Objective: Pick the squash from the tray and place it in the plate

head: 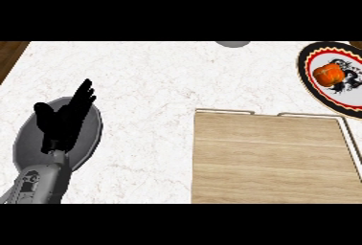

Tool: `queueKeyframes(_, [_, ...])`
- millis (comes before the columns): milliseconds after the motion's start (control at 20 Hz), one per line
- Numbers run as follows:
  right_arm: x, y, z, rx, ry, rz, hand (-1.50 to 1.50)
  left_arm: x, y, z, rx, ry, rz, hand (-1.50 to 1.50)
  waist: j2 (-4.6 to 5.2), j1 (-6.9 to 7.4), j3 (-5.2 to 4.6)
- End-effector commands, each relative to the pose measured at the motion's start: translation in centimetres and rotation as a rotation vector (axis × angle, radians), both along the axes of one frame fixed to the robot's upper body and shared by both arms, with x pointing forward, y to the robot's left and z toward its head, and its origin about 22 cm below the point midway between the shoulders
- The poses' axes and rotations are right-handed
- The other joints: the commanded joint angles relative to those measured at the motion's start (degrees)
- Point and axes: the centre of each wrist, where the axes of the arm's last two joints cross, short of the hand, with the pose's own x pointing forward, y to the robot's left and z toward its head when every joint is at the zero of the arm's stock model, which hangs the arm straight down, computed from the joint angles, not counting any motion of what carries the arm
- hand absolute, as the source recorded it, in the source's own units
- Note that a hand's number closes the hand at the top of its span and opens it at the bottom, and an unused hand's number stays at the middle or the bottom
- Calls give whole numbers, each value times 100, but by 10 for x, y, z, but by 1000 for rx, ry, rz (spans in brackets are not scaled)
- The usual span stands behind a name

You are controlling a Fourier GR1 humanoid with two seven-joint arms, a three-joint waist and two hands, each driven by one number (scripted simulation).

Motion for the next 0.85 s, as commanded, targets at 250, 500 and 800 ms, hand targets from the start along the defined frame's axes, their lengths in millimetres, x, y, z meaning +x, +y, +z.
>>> queueKeyframes(250, [-25, -21, -3, 62, -67, 94, -150, 0, -3, -6, -6, 7, -30, 0, 41, 28, 14])
queueKeyframes(500, [-38, -30, -7, 24, -46, 65, -150, -4, -7, -4, -2, 1, -14, 0, 23, 54, 22])
queueKeyframes(800, [-44, -34, -9, -25, -18, 33, -150, -5, -6, -6, -5, -6, -20, 0, 42, 88, 24])
